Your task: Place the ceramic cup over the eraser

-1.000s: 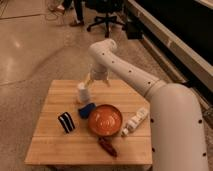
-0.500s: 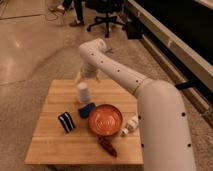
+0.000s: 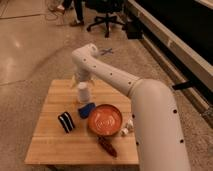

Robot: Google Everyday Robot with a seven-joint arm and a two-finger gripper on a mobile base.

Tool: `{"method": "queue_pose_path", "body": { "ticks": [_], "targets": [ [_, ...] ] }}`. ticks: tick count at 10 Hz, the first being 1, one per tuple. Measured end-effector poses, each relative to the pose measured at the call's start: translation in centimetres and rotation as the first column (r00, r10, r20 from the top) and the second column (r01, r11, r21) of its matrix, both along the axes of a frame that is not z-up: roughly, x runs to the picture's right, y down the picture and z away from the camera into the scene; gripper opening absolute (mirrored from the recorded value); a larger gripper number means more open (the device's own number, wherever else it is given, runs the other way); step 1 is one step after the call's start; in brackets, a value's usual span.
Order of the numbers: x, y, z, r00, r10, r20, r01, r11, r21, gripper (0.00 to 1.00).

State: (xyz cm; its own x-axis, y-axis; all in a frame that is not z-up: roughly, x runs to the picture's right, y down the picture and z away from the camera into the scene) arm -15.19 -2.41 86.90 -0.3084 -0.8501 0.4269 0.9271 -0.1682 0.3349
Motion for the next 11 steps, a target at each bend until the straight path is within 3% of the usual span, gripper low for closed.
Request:
{"method": "queue_pose_path", "body": {
  "ticks": [4,9,11],
  "targets": [
    [-1.4,0.2,1.8,0.999,-0.048,-0.015,0.049,0.9976,0.050,0.80],
    [-0.2,1.5,4.4,0.993,-0.085,-0.076,0.088,0.9957,0.029,0.79],
    [0.0,1.3,5.0,0.993,-0.073,-0.093,0.076,0.9967,0.029,0.62]
  ]
}}
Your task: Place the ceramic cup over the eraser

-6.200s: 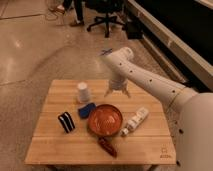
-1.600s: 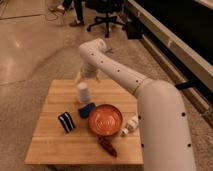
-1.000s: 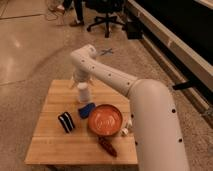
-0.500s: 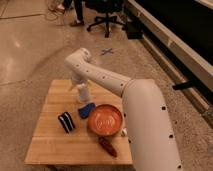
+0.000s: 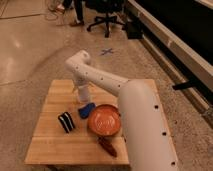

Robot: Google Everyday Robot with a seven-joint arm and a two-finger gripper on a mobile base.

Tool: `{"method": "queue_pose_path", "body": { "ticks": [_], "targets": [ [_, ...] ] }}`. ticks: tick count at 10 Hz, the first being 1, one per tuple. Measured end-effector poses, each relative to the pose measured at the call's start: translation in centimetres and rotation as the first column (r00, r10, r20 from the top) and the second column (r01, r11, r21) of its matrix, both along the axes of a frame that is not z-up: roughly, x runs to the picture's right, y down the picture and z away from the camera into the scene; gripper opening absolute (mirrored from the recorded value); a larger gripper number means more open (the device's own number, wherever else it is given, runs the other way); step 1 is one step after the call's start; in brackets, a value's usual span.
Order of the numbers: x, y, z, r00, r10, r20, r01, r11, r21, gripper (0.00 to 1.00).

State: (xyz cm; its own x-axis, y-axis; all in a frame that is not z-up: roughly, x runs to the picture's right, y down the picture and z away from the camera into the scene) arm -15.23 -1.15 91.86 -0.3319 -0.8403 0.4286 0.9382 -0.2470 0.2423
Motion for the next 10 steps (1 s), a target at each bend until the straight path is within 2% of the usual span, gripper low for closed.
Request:
{"method": "queue_pose_path", "body": {
  "ticks": [3,6,8,10],
  "targets": [
    [-0.3,-0.6,0.0,1.000,0.019,-0.003,-0.019,0.9998,0.007,0.33],
    [0.0,-0.5,-0.6,1.000,0.002,-0.007,-0.002,1.0000,0.006,0.04],
    [0.3,-0.5,-1.7,1.000,-0.010,0.000,0.010,0.9999,-0.005,0.00],
    [0.7,-1.3,-4.4,0.999,-0.027,0.032,0.027,0.9996,-0.012,0.00]
  ]
}}
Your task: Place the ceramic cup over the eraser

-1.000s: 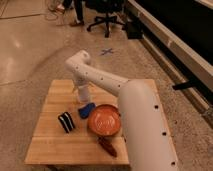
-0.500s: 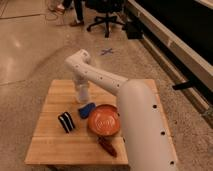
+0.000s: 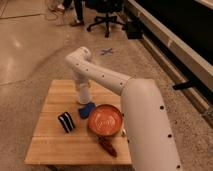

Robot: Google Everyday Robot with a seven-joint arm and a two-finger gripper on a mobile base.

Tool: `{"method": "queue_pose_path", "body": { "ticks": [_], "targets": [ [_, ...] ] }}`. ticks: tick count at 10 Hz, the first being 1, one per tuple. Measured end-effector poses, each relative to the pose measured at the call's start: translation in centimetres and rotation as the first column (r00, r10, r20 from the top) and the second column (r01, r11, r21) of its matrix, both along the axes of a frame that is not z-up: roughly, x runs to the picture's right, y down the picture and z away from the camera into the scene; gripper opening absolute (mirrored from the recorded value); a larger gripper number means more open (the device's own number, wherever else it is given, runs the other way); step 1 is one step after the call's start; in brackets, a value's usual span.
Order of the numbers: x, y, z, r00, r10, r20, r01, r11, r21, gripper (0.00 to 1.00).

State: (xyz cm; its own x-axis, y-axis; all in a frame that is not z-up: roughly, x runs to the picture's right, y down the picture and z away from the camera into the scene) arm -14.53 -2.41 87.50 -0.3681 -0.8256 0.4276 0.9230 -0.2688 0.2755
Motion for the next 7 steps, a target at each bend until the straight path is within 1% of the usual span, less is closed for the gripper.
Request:
{"method": "queue_pose_path", "body": {
  "ticks": [1,2,4,5,7],
  "targets": [
    [0.1,-0.4,-1.2,1.000,-0.005,0.017,0.005,1.0000,0.002,0.00],
    [0.3,-1.2,-3.2,0.999,-0.009,0.048,0.008,0.9999,0.008,0.00],
    [0.8,-2.5,-6.3,0.996,-0.012,0.093,0.011,0.9998,0.019,0.00],
    [1.1,-2.9,-8.1,0.993,-0.021,0.120,0.018,0.9996,0.023,0.00],
    [1.0,-2.7,-11.5,0.983,-0.060,0.173,0.056,0.9980,0.029,0.00]
  ]
}}
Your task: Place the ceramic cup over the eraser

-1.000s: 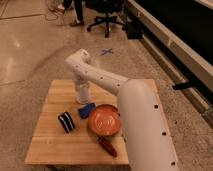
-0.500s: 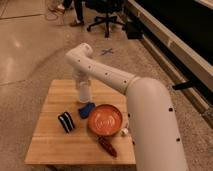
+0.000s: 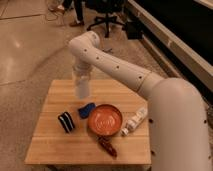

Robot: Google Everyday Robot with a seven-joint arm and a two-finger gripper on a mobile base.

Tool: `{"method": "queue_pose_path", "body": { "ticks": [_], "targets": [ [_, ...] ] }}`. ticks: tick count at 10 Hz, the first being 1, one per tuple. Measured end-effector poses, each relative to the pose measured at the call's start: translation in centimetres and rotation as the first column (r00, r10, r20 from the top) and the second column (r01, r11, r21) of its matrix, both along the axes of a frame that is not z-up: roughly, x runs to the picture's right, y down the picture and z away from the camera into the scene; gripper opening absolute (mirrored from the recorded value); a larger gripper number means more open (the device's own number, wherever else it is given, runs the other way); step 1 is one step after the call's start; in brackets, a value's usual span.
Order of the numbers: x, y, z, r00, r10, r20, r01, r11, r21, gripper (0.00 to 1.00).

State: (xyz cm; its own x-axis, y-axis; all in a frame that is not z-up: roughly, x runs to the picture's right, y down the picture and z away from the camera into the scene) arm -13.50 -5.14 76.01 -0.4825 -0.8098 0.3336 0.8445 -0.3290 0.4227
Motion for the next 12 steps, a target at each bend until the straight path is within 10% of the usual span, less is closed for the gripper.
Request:
{"method": "queue_pose_path", "body": {
  "ticks": [6,12],
  "targets": [
    [-3.8,4.5,-7.8,0.982,-0.120,0.148,0.124,0.9920,-0.023,0.00],
    [-6.9,8.2,-11.0,0.956,-0.197,0.215,0.203,0.9791,-0.008,0.00]
  ]
}}
